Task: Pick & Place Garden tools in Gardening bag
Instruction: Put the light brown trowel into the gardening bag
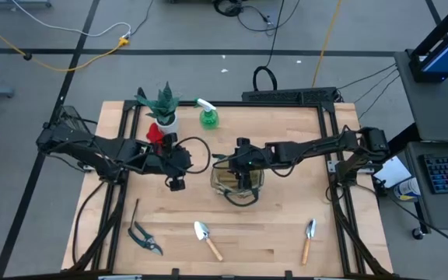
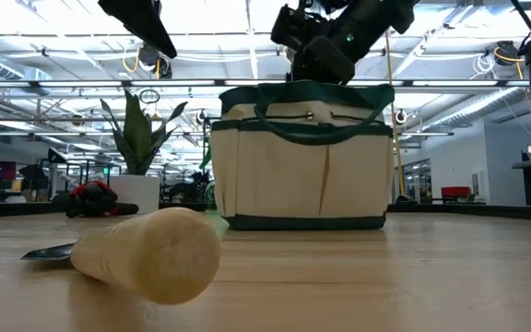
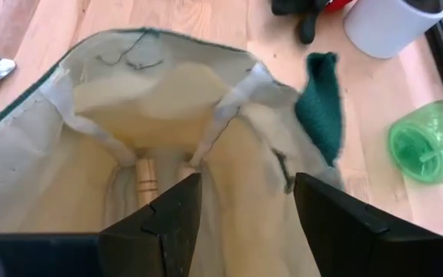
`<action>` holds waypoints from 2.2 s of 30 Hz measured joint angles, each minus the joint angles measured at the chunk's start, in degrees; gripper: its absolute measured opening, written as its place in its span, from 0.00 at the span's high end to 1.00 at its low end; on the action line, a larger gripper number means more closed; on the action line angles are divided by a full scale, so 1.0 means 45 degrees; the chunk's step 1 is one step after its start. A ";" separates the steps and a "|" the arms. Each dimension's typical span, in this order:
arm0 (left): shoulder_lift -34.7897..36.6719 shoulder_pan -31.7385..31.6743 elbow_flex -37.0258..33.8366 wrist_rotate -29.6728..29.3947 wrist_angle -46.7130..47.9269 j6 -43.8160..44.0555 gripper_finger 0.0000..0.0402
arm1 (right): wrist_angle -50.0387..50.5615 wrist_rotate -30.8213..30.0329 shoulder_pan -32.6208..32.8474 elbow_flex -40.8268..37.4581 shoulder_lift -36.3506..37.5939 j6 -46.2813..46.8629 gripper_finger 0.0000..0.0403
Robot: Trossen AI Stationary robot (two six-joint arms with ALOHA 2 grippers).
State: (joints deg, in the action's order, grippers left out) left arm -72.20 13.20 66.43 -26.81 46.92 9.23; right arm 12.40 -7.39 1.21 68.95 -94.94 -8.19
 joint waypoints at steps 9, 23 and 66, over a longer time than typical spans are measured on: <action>-0.0068 0.0358 0.0000 0.0905 -0.0008 -0.0045 0.64 | -0.0095 0.0039 0.0516 -0.0007 0.0663 0.0301 0.51; -0.0204 0.1772 -0.0685 0.1412 -0.0717 0.0120 0.64 | 0.0001 0.0046 0.2288 0.0000 0.1216 0.1394 0.51; -0.5420 0.5110 -0.4945 0.2152 -1.5088 -0.2523 0.64 | -0.2177 -0.0003 0.3503 -0.1264 0.1206 0.1341 0.51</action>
State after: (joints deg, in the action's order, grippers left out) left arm -96.60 36.20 44.18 -17.12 -20.98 -2.12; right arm 2.60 -7.40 16.97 63.26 -89.52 -2.15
